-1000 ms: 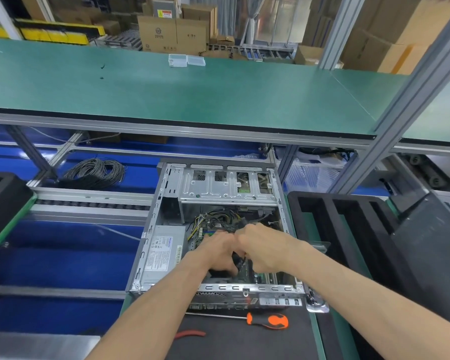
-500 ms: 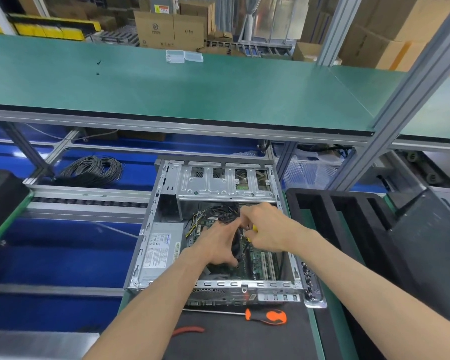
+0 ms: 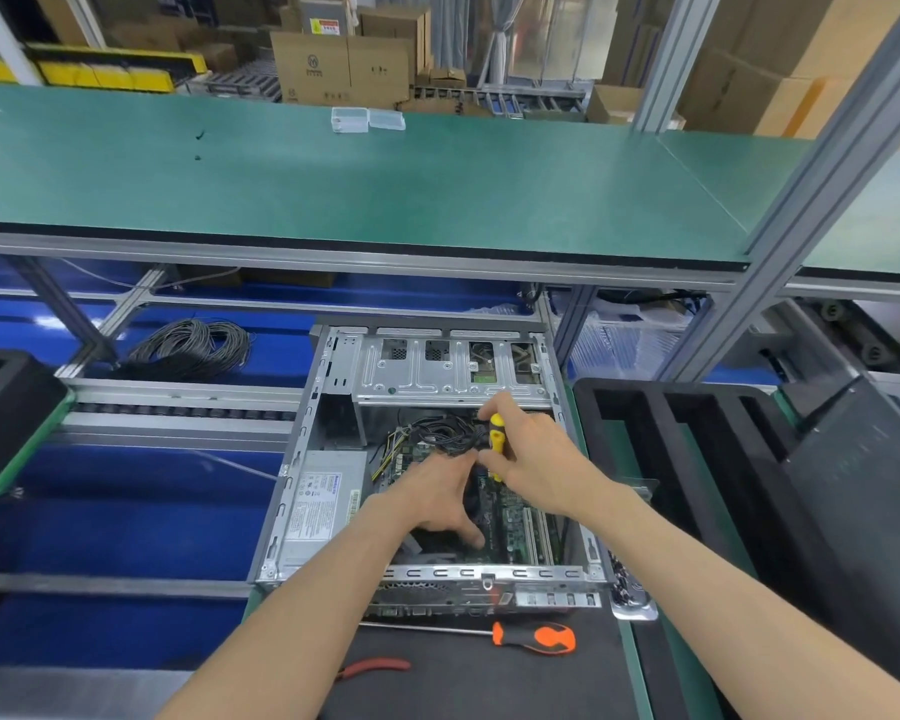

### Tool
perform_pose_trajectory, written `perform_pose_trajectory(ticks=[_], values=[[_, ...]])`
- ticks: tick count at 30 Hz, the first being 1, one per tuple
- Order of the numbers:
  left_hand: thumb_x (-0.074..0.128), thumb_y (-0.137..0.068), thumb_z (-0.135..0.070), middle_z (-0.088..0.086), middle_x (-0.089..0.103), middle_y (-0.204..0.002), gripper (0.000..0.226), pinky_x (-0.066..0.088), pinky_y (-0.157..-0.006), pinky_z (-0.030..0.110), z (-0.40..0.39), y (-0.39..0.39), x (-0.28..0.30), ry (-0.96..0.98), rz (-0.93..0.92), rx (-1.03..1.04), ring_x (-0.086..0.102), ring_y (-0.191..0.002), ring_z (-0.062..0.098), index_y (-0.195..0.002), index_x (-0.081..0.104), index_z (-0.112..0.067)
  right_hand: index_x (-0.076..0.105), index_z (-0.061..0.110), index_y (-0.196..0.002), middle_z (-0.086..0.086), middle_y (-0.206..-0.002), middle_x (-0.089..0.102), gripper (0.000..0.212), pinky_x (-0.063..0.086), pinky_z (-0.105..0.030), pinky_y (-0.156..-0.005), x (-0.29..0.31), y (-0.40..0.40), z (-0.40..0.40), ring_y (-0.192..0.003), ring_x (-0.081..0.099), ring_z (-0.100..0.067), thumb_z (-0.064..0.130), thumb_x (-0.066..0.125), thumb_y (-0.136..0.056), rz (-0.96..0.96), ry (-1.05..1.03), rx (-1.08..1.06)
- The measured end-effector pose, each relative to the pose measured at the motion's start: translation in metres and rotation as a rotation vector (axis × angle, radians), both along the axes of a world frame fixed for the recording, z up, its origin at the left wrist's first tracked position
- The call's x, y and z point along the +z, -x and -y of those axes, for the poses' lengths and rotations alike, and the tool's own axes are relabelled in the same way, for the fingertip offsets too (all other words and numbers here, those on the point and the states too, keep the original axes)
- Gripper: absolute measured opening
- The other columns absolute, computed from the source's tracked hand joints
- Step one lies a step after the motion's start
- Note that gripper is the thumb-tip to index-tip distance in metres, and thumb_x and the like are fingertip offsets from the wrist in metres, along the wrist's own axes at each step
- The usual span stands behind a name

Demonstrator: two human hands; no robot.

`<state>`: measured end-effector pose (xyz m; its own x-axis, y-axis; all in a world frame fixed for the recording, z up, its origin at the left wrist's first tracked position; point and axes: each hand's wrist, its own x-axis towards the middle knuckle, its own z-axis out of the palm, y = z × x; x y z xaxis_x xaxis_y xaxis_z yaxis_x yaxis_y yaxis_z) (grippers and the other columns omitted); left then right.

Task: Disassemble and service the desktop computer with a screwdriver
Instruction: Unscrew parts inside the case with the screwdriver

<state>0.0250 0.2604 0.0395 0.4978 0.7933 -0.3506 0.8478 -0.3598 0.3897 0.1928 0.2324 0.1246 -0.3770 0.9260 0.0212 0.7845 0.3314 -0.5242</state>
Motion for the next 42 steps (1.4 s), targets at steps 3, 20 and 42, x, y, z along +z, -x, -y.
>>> perform_pose_trajectory(ticks=[3, 20, 42], values=[[0.077, -0.066, -0.049, 0.000, 0.059, -0.089, 0.075, 0.047, -0.071, 0.035, -0.003, 0.005, 0.011, 0.040, 0.031, 0.024, 0.054, -0.085, 0.023, -0.128, 0.045, -0.022, 0.034, 0.027, -0.119, 0.003, -0.071, 0.056, 0.024, 0.038, -0.036, -0.056, 0.000, 0.006, -0.002, -0.064, 0.053, -0.015, 0.022, 0.050, -0.102, -0.014, -0.034, 0.056], [0.054, -0.081, -0.003, -0.008, 0.053, -0.078, 0.032, 0.048, -0.059, 0.033, -0.045, 0.038, 0.041, -0.045, -0.172, -0.053, 0.059, -0.071, 0.020, -0.075, 0.057, -0.035, 0.059, 0.023, -0.124, 0.002, -0.113, 0.054, 0.036, 0.035, -0.035, -0.058, -0.039, 0.038, 0.003, -0.081, 0.063, -0.033, 0.025, 0.055, -0.088, 0.521, -0.111, 0.191], [0.079, -0.082, -0.016, 0.014, 0.056, -0.124, 0.052, 0.048, -0.076, 0.039, -0.054, 0.032, 0.011, -0.032, -0.610, -0.160, 0.060, -0.111, 0.033, -0.126, 0.054, -0.008, 0.049, 0.018, -0.133, 0.007, -0.117, 0.059, 0.091, 0.041, -0.033, -0.063, -0.076, 0.038, -0.008, -0.119, 0.036, -0.021, 0.076, 0.067, -0.065, 0.571, -0.060, 0.145]])
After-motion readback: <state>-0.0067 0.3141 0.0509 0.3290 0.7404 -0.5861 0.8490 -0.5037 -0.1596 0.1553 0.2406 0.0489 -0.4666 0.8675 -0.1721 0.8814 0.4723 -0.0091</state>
